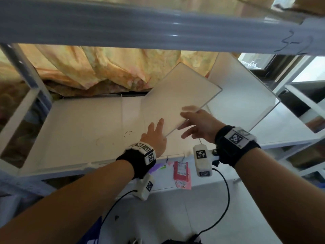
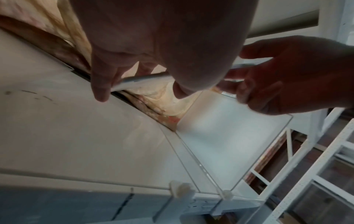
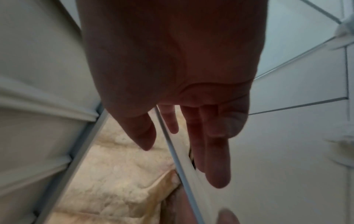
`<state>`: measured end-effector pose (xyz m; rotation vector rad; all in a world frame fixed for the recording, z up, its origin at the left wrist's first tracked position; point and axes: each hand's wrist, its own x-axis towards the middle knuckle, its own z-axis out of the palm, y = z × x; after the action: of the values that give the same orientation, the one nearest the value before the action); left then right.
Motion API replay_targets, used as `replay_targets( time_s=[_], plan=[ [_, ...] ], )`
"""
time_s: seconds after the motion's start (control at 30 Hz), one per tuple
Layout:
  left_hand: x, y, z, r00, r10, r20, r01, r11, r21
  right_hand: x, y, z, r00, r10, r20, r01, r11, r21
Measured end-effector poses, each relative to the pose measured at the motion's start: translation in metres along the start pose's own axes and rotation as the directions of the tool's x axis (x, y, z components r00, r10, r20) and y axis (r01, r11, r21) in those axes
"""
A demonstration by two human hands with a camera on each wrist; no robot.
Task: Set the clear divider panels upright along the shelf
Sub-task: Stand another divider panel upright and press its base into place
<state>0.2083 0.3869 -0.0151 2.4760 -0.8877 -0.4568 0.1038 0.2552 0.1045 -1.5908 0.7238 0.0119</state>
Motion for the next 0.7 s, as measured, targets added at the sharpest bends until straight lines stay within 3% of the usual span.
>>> replay_targets(
  time_s=[0.2, 0.33, 0.4, 0.7],
  plan=[
    [0.002, 0.032, 0.010, 0.993, 0.117, 0.005, -0.116, 0.989, -0.090, 0.014, 0.018, 0.001, 0.992, 0.121, 0.026, -0.114, 0.976, -0.185],
    [0.003, 0.038, 0.011, 0.965, 0.261, 0.011, -0.255, 0.949, -0.185, 0.012, 0.016, -0.025, 0.999, 0.042, -0.033, -0.046, 0.994, -0.103],
    [0.005, 0.036, 0.015, 0.941, 0.333, 0.055, -0.320, 0.933, -0.165, 0.008, 0.011, -0.041, 0.996, 0.008, -0.083, -0.020, 0.989, -0.150],
    [0.023, 0.044, 0.059, 0.948, 0.244, 0.205, -0.255, 0.966, 0.032, 0.021, 0.037, -0.091, 0.990, -0.097, -0.103, 0.041, 0.893, -0.448]
  ],
)
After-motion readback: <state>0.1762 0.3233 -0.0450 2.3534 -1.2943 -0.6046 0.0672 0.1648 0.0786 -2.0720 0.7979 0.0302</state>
